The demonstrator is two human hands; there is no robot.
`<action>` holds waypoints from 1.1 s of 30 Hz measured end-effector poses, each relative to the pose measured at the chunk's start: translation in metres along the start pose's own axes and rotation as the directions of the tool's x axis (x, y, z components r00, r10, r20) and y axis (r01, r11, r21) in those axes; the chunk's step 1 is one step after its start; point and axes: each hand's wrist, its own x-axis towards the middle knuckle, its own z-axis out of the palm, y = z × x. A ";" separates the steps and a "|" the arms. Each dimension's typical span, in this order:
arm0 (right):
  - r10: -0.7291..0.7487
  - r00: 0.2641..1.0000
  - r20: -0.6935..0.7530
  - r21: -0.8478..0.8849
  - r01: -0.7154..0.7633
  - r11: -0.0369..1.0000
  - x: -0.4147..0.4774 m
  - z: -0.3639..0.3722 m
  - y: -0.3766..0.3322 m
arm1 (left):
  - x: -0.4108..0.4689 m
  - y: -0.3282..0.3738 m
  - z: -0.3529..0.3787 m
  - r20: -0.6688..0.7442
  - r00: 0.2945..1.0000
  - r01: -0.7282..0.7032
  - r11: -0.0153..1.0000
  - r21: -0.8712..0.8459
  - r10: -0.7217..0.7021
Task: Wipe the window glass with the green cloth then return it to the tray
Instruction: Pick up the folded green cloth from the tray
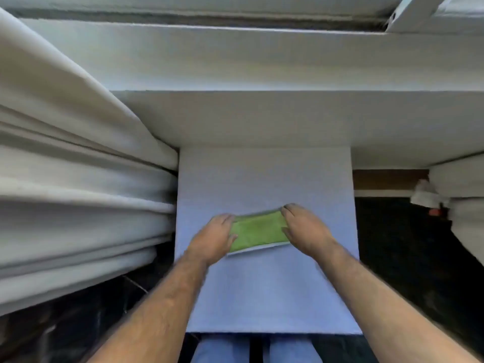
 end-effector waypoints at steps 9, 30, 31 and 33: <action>-0.022 0.999 -0.038 -0.069 0.020 0.997 0.048 0.089 0.002 | 0.040 -0.017 0.086 -0.044 0.999 0.019 0.954 0.298 -0.006; 0.089 0.996 -0.012 0.048 -0.088 0.995 0.000 -0.081 -0.018 | 0.003 0.029 -0.077 -0.027 0.988 0.151 0.985 -0.084 -0.154; 0.083 0.996 -0.045 0.041 -0.081 0.996 -0.006 -0.100 -0.020 | -0.003 0.033 -0.094 -0.067 0.986 0.147 0.984 -0.106 -0.154; 0.063 0.990 -0.126 0.015 -0.062 0.998 -0.025 -0.146 -0.024 | -0.020 0.046 -0.139 -0.147 0.979 0.122 0.984 -0.127 -0.141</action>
